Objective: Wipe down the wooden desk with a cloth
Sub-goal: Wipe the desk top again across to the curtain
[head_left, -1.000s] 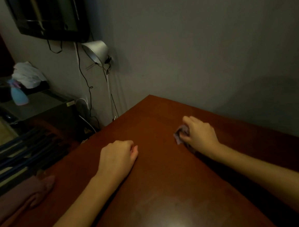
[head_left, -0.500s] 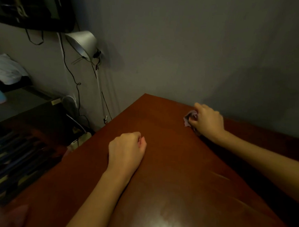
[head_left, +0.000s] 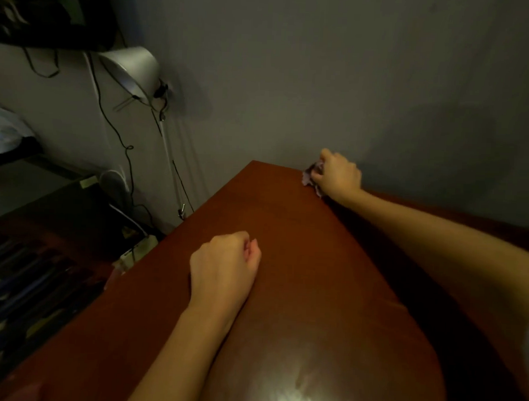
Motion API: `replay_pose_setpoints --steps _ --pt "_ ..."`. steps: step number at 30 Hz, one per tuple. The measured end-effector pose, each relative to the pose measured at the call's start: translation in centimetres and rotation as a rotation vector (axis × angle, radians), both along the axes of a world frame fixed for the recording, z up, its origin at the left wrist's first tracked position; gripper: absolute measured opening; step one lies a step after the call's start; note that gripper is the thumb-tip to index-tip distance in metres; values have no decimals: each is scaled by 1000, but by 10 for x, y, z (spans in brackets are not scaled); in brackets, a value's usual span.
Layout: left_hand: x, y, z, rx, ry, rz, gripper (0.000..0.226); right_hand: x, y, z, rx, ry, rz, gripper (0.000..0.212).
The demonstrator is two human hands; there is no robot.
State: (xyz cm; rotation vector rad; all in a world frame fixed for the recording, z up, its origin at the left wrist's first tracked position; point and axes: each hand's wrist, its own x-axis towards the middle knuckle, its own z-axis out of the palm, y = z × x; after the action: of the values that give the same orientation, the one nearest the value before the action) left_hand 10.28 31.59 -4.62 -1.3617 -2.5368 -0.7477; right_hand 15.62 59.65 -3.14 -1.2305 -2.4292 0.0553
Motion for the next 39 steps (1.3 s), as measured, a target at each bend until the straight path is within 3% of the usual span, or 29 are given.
replay_pose_setpoints --steps 3,6,11,14,18,23,28,31,35,39 --pt "0 1 -2 -10 0 7 33 37 -14 2 32 -44 -35 23" --pt "1 3 -3 -35 15 12 30 53 -64 -1 46 -77 76 26" --pt "2 3 0 -40 32 55 31 -8 -115 -4 22 -75 363 26" --pt "1 1 -1 -21 14 45 35 -41 -64 1 -40 -35 269 30" --pt "0 1 1 -1 -1 28 36 -13 -1 3 -12 -8 43 22" --pt "4 1 1 -9 -28 14 33 53 -23 3 -11 2 -49 22" --pt "2 4 -1 -31 -9 33 28 40 -128 -2 10 -51 320 30" --pt "2 3 -1 -32 -2 35 30 -2 -142 -2 -40 -16 449 28" --pt "0 0 -1 -24 -14 31 33 -29 -56 0 -60 12 232 24" --pt "-1 1 0 -17 -19 11 35 37 13 5 -56 2 -61 21"
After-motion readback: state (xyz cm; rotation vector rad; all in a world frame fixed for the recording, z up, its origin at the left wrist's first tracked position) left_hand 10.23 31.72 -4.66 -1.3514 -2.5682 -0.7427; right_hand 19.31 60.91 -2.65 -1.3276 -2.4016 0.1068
